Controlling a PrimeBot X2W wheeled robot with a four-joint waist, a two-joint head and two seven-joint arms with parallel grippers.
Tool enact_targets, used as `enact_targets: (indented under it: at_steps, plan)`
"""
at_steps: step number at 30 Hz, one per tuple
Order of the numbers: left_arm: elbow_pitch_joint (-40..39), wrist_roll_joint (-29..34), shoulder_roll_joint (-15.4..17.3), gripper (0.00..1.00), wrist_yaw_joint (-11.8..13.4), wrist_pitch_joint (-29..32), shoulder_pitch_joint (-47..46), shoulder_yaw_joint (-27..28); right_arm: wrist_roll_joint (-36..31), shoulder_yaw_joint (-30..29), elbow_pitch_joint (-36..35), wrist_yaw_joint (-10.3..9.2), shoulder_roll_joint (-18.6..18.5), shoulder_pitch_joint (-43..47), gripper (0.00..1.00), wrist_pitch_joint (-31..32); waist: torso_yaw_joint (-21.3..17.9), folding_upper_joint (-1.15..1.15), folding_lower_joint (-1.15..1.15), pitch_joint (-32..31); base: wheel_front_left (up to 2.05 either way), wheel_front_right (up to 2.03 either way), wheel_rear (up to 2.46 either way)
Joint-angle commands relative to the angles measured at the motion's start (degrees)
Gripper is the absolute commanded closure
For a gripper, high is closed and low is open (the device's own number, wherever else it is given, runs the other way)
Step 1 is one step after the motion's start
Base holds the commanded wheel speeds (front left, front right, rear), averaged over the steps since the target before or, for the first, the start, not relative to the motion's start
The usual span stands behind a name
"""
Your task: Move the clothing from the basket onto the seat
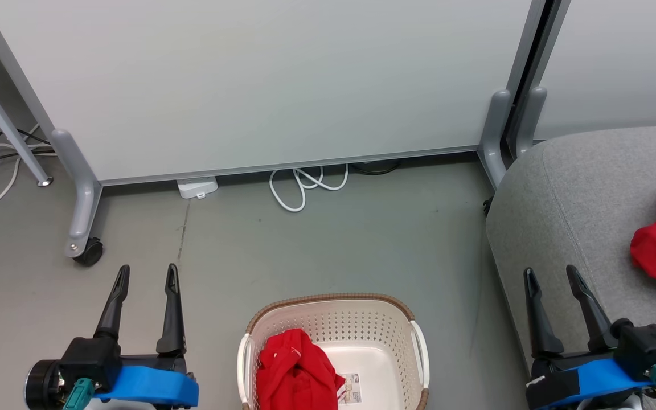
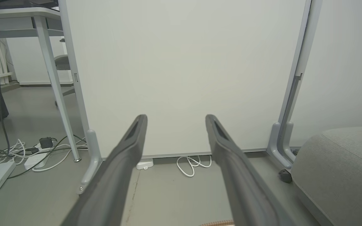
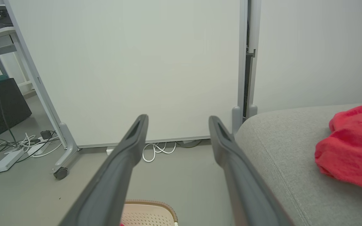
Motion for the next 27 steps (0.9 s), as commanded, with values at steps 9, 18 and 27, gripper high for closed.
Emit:
enact_targets:
  at_steps: [9,18,27]
  plan:
    - [2.7,-0.7,2.5,0.00,-0.5,-0.2,-5.8,-7.3,-0.7,1.0,-1.0,0.00,0.1,-2.6,0.00,-0.2,-1.1,0.00,0.00,2.7,0.00,0.00,0.00]
    - [9.8,-4.8,9.1,0.00,-0.4,-0.2,-20.3,-22.1,-1.5,2.4,-3.5,0.00,0.1,-10.0,0.00,-0.2,-5.3,0.00,0.00,12.1,0.00,0.00,0.00]
    - [19.2,-8.5,14.3,0.00,-0.4,-0.2,-33.3,-38.4,-0.2,3.1,-5.6,0.00,0.1,-16.6,0.00,-0.2,-10.0,0.00,0.00,22.5,0.00,0.00,0.00]
